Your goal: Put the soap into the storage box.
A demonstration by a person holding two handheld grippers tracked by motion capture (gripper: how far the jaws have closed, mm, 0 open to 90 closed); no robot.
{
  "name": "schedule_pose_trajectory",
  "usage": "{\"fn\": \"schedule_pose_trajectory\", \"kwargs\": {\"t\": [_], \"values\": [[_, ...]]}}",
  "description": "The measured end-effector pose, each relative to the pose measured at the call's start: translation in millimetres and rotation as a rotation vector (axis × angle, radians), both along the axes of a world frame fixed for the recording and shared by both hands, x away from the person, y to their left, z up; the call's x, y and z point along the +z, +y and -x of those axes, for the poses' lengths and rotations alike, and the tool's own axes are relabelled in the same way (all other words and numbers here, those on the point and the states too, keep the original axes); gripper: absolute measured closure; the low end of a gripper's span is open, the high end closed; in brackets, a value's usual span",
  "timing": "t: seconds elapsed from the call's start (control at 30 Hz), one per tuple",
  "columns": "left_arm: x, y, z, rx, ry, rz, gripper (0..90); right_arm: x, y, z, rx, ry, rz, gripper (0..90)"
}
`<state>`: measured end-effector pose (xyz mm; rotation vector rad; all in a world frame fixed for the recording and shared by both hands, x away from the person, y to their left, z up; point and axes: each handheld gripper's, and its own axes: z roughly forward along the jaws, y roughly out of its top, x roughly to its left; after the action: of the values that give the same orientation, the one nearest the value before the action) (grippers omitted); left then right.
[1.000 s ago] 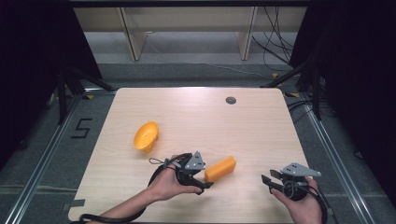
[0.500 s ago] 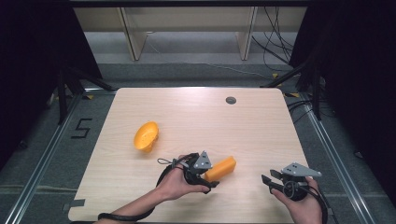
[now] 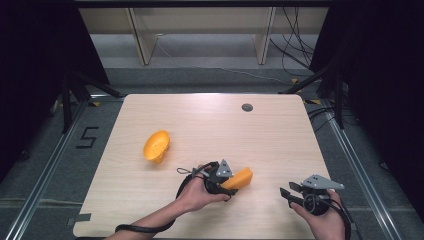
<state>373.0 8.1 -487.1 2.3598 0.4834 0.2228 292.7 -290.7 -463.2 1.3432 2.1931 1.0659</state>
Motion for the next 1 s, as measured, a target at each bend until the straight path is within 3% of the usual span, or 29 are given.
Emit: {"fn": "schedule_pose_trajectory", "kwargs": {"t": [0.03, 0.17, 0.33, 0.4, 0.47, 0.53, 0.6, 0.67, 0.73, 0.77, 0.87, 0.93, 0.97, 1.0], "values": [[-1.3, -0.8, 0.3, 0.012, 0.018, 0.006, 41.9, 0.0, 0.0, 0.0, 0.0, 0.0, 0.0, 56.8], [-4.1, -2.4, -1.8, 0.015, 0.012, -0.021, 47.3, 0.0, 0.0, -0.2, 0.004, -0.001, 0.0, 56.7], [-6.9, -4.2, -1.2, 0.019, 0.052, -0.008, 53.9, -0.2, 0.0, -0.1, 0.001, 0.002, 0.0, 56.7], [-7.6, -5.8, 0.3, 0.022, 0.045, -0.018, 57.4, -0.2, 2.1, 1.8, -0.023, 0.015, -0.004, 56.6], [-6.5, -6.5, 0.9, 0.025, 0.028, -0.033, 58.7, -0.6, 1.8, 0.5, -0.006, 0.007, 0.005, 56.6], [-8.1, -9.0, 3.9, 0.061, 0.035, -0.007, 59.5, -0.4, 2.1, 0.2, -0.002, 0.009, 0.006, 56.6], [-6.6, -9.7, 4.0, 0.055, 0.023, -0.03, 59.8, -0.5, 1.0, -1.0, 0.007, -0.009, 0.018, 56.6], [-7.1, -10.9, 5.5, 0.074, 0.03, -0.02, 60.0, -0.7, 1.6, -1.1, 0.008, 0.003, 0.005, 56.6], [-6.7, -9.3, 4.6, 0.053, 0.013, -0.03, 60.0, -0.7, 0.9, -1.2, -0.003, -0.012, 0.008, 56.6], [-7.3, -9.2, 5.2, 0.061, 0.012, -0.02, 60.0, -0.5, 2.6, 0.5, -0.02, 0.004, -0.008, 56.6], [-7.3, -8.7, 5.8, 0.064, 0.024, -0.011, 60.1, -0.5, 2.5, 0.3, -0.014, 0.003, -0.01, 56.6], [-4.3, -6.8, 5.4, 0.041, 0.007, -0.038, 60.2, -0.4, 0.7, -1.1, 0.004, -0.015, 0.002, 56.6], [-4.9, -7.6, 7.1, 0.062, 0.007, -0.018, 60.2, 0.2, 2.2, 0.5, -0.014, -0.002, -0.007, 56.6], [-3.8, -6.9, 7.6, 0.048, 0.004, -0.024, 60.2, 0.1, 0.9, -0.6, 0.005, -0.005, -0.006, 56.6]]}}
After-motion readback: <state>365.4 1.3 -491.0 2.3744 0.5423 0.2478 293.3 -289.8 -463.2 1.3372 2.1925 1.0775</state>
